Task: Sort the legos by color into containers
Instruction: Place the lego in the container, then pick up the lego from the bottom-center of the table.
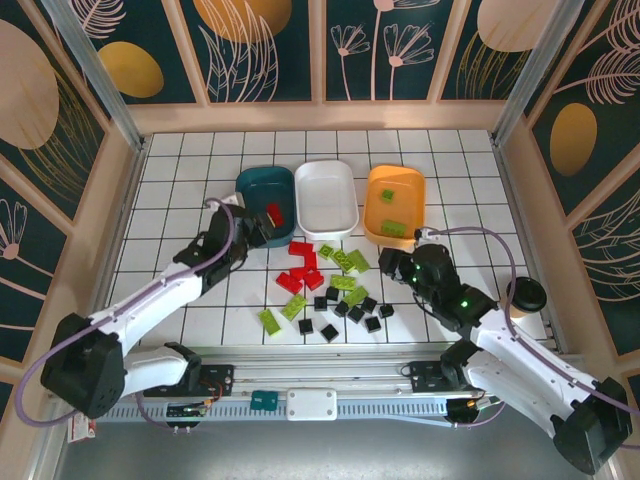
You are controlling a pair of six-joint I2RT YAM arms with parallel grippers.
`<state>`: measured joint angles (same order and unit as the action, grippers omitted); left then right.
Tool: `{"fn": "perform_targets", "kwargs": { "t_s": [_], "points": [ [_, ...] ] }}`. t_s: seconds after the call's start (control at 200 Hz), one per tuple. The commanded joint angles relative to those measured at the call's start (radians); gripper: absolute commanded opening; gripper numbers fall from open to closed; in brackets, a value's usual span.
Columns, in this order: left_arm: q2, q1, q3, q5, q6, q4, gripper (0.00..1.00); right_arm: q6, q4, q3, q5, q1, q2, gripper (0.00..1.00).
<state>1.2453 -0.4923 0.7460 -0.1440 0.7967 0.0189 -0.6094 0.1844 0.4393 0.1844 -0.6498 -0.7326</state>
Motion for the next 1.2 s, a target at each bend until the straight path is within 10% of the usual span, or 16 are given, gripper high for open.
{"fn": "perform_targets", "kwargs": {
  "t_s": [0.0,0.235,0.385,0.701,1.196],
  "points": [
    [0.134,0.044,0.082,-0.029,-0.067,0.020,0.34,0.005,-0.005,-0.028,-0.017,-0.008,0.007,0.56],
    [0.402,0.061,0.295,-0.061,-0.129,0.022,0.37,0.029,0.001,-0.036,-0.071,-0.007,-0.020,0.57],
    [0.418,0.063,0.300,-0.022,-0.124,-0.018,0.67,0.032,-0.005,-0.062,-0.129,-0.010,-0.016,0.58],
    [0.054,0.054,0.073,0.140,-0.042,-0.114,0.98,-0.118,0.150,-0.113,-0.018,-0.090,0.050,0.58],
    [-0.369,0.046,-0.306,0.189,0.055,-0.059,0.98,-0.221,0.165,-0.107,0.069,-0.274,-0.112,0.57]
  ]
}}
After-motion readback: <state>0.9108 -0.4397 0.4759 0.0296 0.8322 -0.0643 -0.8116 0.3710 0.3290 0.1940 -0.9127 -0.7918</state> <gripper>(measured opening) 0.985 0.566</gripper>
